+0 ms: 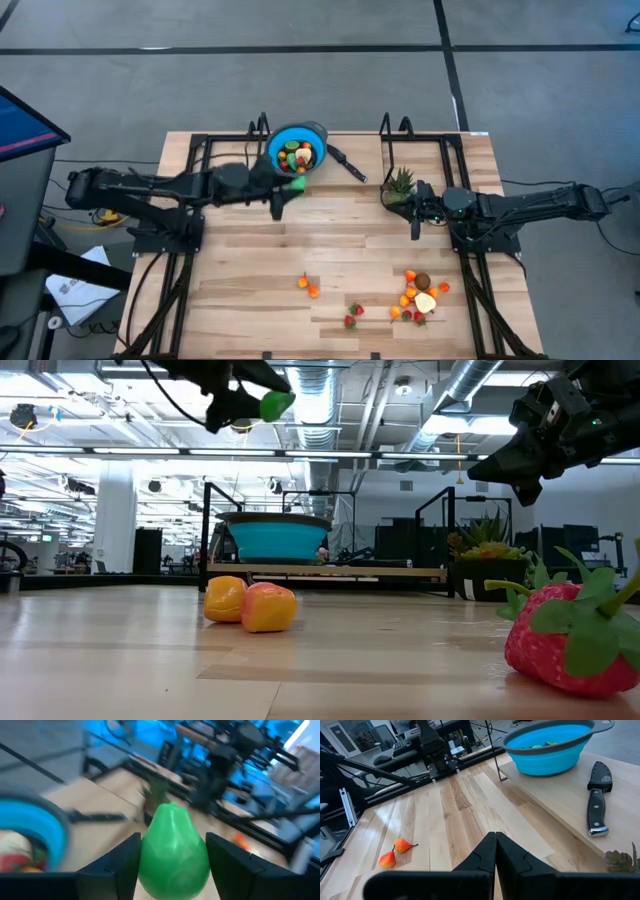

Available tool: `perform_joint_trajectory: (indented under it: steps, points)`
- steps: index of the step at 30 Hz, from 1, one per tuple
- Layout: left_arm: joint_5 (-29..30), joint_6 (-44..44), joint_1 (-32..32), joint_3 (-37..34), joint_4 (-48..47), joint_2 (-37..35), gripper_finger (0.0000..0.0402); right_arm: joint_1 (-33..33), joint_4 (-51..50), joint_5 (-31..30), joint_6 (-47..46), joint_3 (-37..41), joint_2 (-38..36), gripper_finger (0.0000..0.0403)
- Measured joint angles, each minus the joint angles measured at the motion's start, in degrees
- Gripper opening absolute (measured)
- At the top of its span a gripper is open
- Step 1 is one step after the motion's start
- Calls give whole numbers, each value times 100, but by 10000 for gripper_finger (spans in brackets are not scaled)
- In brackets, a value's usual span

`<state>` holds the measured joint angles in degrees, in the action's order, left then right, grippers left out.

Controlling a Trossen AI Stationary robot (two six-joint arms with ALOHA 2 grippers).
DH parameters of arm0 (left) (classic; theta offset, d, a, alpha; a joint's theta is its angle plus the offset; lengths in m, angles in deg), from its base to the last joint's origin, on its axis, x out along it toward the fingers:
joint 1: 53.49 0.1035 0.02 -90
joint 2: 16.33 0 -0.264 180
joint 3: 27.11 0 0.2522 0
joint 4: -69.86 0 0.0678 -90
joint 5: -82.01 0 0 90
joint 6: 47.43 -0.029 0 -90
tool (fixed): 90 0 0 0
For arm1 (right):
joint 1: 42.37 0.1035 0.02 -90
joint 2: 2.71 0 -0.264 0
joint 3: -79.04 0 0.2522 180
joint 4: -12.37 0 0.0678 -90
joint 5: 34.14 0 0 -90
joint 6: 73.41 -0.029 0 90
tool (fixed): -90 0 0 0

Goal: Pick & Place Fruit
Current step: Put the avocado into the basket

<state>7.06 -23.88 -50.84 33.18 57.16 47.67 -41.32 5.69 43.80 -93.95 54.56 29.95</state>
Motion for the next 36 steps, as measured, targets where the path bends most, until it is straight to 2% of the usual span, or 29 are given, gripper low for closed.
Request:
perform_joint_trajectory:
  steps: [8,13,17,25,32,36]
  points:
    - [-3,-806,1305,1,243,219,196,-1,1,0,16,0,-1,1]
    - [-53,-1149,2074,0,591,617,194,-6,-1,0,14,0,-1,1]
    - [-332,-1170,2504,0,1027,1050,196,-8,-1,0,14,0,0,1]
    - [-437,-988,2832,0,1312,1644,204,20,-1,0,2,0,-1,1]
    - [-435,-959,2832,0,1370,1676,253,159,-1,2,-3,0,1,1]
    - [-435,-959,2831,0,1382,1676,269,156,-1,3,-3,0,-1,1]
